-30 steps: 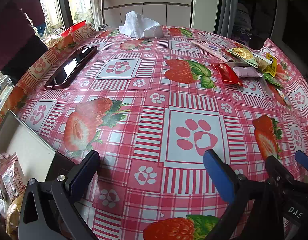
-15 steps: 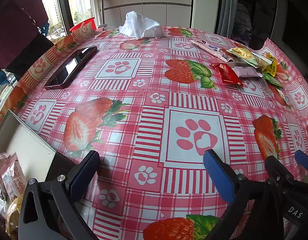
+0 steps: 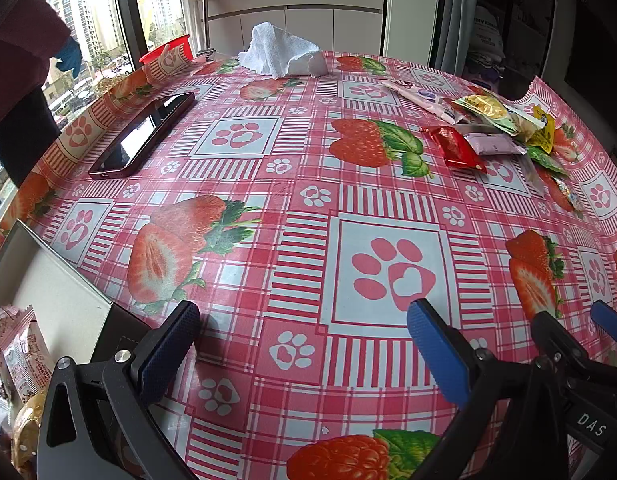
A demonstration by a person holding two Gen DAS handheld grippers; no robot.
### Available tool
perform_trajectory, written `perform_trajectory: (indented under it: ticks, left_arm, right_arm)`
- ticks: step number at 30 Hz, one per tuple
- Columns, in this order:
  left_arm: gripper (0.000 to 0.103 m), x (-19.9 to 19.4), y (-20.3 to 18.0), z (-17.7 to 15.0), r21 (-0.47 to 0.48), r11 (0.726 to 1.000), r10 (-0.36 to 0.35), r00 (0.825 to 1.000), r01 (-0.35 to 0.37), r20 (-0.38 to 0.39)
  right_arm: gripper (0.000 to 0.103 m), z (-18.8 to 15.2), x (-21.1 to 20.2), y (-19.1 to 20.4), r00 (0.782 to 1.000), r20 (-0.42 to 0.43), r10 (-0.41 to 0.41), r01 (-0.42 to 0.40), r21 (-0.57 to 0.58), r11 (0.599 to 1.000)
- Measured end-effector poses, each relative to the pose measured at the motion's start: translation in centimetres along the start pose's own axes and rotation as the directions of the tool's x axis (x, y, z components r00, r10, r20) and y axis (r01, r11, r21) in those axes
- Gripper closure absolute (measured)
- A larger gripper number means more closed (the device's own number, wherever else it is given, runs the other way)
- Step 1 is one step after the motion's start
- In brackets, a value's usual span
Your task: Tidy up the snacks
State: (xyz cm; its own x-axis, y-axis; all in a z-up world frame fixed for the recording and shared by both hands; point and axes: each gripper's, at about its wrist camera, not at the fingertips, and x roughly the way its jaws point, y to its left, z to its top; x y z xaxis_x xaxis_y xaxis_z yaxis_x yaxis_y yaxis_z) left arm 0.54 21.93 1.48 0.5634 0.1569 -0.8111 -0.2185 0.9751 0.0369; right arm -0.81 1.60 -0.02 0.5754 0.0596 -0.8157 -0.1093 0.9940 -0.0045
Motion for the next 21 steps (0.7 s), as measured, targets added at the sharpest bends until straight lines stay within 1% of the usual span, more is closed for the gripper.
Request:
perform_trajectory:
  ticks: [21]
  left_arm:
    - [0.000, 0.01, 0.00, -0.01, 0.000, 1.000, 0.000, 1.000, 0.000, 0.000]
  right_arm:
    - [0.000, 0.03, -0.02, -0.03, 1.000, 0.000, 0.000, 0.000, 0.001, 1.000]
